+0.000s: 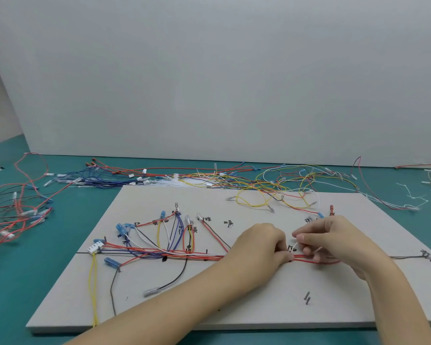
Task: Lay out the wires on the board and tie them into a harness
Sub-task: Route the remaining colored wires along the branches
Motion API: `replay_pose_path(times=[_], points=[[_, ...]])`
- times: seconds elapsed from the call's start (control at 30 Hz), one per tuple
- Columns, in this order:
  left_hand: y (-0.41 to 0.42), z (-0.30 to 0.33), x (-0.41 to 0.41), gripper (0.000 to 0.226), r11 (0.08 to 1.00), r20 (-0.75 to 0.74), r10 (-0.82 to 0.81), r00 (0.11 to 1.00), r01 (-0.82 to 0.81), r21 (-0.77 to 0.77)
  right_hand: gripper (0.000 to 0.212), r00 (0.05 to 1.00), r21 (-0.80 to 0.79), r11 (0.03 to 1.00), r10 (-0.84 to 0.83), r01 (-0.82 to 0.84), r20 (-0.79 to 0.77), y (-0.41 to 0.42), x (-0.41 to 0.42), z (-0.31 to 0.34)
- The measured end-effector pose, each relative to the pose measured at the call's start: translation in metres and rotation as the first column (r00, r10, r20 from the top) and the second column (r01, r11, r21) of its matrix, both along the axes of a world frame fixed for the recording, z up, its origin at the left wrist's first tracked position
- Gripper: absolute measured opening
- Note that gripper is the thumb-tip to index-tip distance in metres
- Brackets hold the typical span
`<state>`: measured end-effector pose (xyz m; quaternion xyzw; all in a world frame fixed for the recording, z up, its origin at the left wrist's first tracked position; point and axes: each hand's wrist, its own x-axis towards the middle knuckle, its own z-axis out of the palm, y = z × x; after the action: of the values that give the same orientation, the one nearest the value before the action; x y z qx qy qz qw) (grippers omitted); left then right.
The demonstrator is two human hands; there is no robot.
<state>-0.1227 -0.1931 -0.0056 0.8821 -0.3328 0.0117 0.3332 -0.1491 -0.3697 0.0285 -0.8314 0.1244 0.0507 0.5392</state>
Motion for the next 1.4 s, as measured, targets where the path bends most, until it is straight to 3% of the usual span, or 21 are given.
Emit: replay_pose_path(times=[0.13, 0.3, 0.4, 0.5, 0.63, 0.9, 1.17, 1.4], points=[[-0.002, 0.001, -0.002, 0.02, 0.995, -0.125, 0.058, 0.991, -0.068, -0.077, 0.01, 0.991, 0.004, 0.999, 0.041, -0.042, 0.127, 0.006, -0.001, 0.001], [-0.008, 0.003, -0.003, 0.036, 0.971, 0.151, 0.184, 0.971, -0.203, 0.126, 0.015, 0.965, -0.053, 0.991, 0.129, -0.12, 0.227, 0.014, 0.002, 0.001], [-0.009, 0.0, -0.002, 0.05, 0.95, 0.212, 0.252, 0.944, -0.283, 0.133, 0.016, 0.957, -0.06, 0.989, 0.143, -0.132, 0.251, 0.021, 0.005, -0.002], [-0.009, 0.0, -0.003, 0.057, 0.939, 0.22, 0.283, 0.934, -0.317, 0.136, 0.024, 0.949, -0.168, 0.98, 0.149, -0.104, 0.279, 0.024, 0.01, -0.008], [-0.008, 0.003, -0.005, 0.052, 0.937, 0.219, 0.272, 0.937, -0.31, 0.161, 0.026, 0.954, -0.257, 0.96, 0.171, -0.106, 0.245, 0.022, 0.015, -0.013], [-0.008, -0.003, -0.009, 0.028, 0.973, 0.23, 0.177, 0.957, -0.205, 0.105, 0.026, 0.966, -0.155, 0.977, 0.172, -0.144, 0.19, 0.016, 0.018, -0.019], [-0.006, -0.004, -0.004, 0.031, 0.977, 0.122, 0.167, 0.978, -0.181, 0.114, 0.017, 0.975, -0.247, 0.962, 0.158, -0.116, 0.156, 0.004, 0.012, -0.015], [-0.009, -0.004, -0.005, 0.03, 0.977, 0.114, 0.155, 0.981, -0.169, 0.132, 0.019, 0.982, -0.281, 0.949, 0.17, -0.142, 0.079, -0.002, 0.007, -0.01]])
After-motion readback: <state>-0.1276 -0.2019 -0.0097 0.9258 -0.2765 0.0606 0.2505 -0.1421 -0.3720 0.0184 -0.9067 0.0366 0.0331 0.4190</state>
